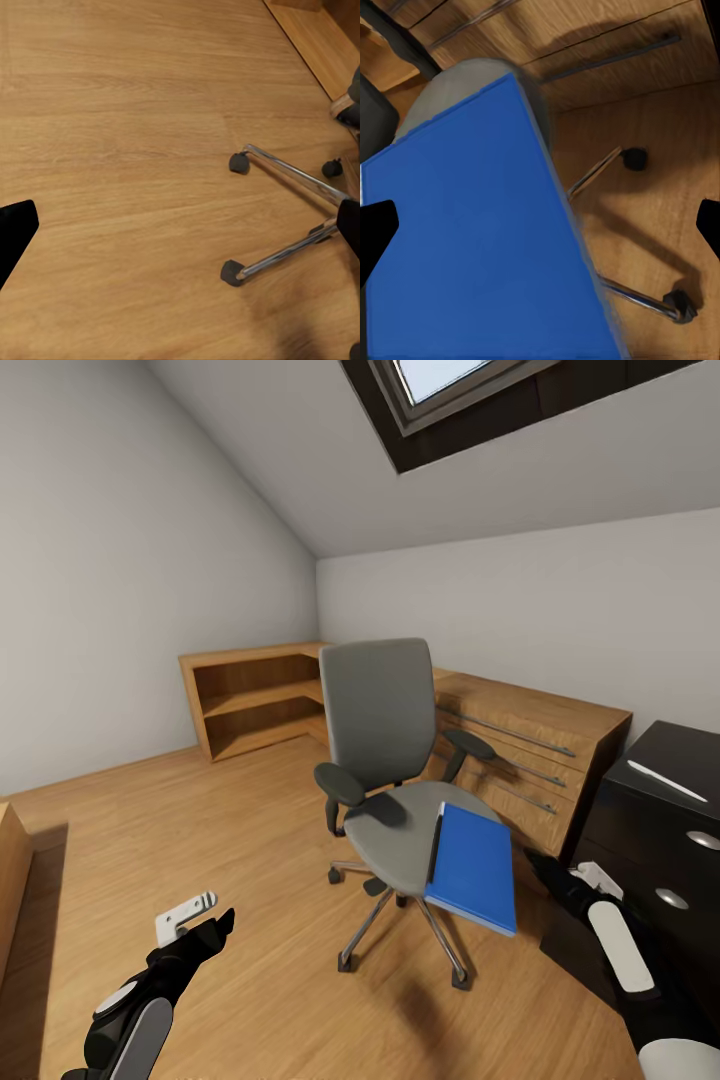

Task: In the bedroom, organize the workspace by keeping the computer under the desk, ensuring the monitor is on the desk, placing the keyboard on the desk next to the monitor, placing the mouse on the desk next to the keyboard, moving the folder from the swivel chair onto the desk next to the mouse, stacking the notebook on top of the folder with the pen on top of the notebook, and positioning the swivel chair next to the desk.

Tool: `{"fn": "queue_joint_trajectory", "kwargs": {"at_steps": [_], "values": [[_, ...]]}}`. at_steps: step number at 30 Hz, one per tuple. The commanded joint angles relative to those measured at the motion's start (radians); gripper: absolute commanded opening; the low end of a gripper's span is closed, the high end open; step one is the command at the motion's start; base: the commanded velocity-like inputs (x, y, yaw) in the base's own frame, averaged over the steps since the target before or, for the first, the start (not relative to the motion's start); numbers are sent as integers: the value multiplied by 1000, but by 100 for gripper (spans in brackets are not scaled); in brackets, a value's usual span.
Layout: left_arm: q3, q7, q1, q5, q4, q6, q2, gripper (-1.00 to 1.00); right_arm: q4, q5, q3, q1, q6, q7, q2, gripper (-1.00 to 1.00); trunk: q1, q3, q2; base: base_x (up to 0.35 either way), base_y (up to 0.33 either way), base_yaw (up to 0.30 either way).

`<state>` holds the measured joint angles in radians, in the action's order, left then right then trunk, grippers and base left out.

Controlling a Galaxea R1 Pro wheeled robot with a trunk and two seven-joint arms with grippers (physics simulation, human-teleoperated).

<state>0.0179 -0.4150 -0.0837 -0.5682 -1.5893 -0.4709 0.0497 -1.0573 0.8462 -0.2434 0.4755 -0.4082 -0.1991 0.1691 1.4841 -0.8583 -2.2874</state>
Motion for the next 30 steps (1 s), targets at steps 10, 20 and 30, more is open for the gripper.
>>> {"fn": "queue_joint_trajectory", "kwargs": {"at_steps": [10, 20, 30], "values": [[2, -10, -1, -10, -1, -2, 1, 100, -5, 181, -38, -26, -130, 21, 60, 100, 38, -32, -71, 0, 0, 0], [4, -10, -1, -9, -1, -5, 2, 100, -10, 188, -159, -27, -279, 130, 67, 100, 77, -64, -141, 0, 0, 0], [4, -10, -1, -9, -1, -5, 2, 100, -5, 188, -240, -28, -307, 151, 66, 100, 115, -95, -211, 0, 0, 0]]}}
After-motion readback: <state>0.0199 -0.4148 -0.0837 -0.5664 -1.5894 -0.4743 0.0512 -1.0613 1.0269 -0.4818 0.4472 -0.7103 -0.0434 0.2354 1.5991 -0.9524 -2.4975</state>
